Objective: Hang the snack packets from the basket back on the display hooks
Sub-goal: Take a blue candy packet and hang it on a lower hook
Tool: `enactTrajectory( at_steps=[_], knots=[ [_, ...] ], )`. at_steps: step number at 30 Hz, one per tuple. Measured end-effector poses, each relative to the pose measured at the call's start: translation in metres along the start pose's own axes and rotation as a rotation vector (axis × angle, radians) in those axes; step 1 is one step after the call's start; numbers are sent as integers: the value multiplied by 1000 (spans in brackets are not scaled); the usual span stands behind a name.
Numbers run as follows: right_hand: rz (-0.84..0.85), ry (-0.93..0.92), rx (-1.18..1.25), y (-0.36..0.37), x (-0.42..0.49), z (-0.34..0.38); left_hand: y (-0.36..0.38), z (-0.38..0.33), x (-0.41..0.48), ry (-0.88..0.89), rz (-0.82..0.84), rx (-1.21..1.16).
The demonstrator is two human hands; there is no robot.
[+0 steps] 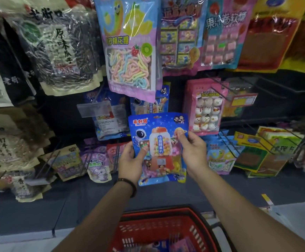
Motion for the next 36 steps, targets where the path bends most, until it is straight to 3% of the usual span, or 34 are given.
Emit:
enactTrajectory(
  at_steps=[14,23,30,36],
  knots=[
    [32,-106,-60,16,53,12,5,-12,50,80,16,-19],
    [-14,-79,-169,22,70,6,3,-2,77,43,10,-17],
    [-4,-43,-493,38,109,9,12,2,117,60,-57,84],
    [-9,-77,-588,42,116,8,10,9,130,63,-118,149]
  ],
)
Point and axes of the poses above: each hand's wrist, its own x-axis towards the middle knuckle, its own y-axis out of the palm, z = x × y, the point moved 4 cm from there along x, towards the middle knuckle, and after that the axes turned 13 degrees about -x, right-handed, at the moved point
